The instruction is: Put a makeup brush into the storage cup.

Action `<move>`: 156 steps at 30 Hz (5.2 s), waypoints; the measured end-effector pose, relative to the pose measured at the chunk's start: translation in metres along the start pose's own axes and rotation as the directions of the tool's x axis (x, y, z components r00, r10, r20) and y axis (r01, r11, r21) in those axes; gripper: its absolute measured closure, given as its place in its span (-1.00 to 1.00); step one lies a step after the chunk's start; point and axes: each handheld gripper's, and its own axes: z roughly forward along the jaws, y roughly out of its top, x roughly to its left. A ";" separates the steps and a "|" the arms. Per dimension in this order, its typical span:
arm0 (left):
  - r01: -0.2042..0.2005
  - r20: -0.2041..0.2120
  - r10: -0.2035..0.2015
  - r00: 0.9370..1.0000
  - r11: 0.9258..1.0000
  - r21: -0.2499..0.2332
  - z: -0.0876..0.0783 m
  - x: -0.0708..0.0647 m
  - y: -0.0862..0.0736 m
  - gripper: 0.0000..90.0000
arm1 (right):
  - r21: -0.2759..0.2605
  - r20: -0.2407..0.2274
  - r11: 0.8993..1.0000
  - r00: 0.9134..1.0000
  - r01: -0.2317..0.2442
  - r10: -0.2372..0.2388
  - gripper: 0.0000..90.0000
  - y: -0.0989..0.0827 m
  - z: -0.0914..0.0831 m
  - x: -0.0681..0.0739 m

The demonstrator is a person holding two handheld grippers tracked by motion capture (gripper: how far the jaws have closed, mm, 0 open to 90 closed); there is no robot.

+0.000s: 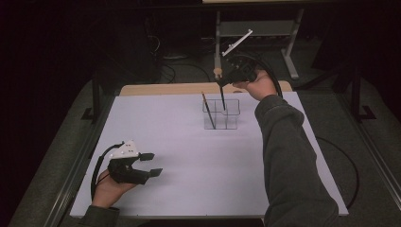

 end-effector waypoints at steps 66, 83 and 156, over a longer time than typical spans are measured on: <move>-0.002 -0.007 0.002 1.000 1.000 0.015 0.002 -0.001 0.000 -0.28 | -0.010 0.030 0.996 0.995 -0.090 0.091 0.84 -0.036 0.035 -0.002; -0.004 -0.013 0.004 1.000 1.000 0.015 0.001 0.001 -0.001 -0.28 | -0.014 0.038 0.990 0.989 -0.142 0.143 0.82 -0.047 0.049 -0.004; 0.036 -0.020 -0.035 0.999 0.999 0.013 0.006 0.004 -0.005 -0.35 | -0.195 -0.012 0.959 0.978 -0.207 0.209 -0.05 -0.133 0.001 0.027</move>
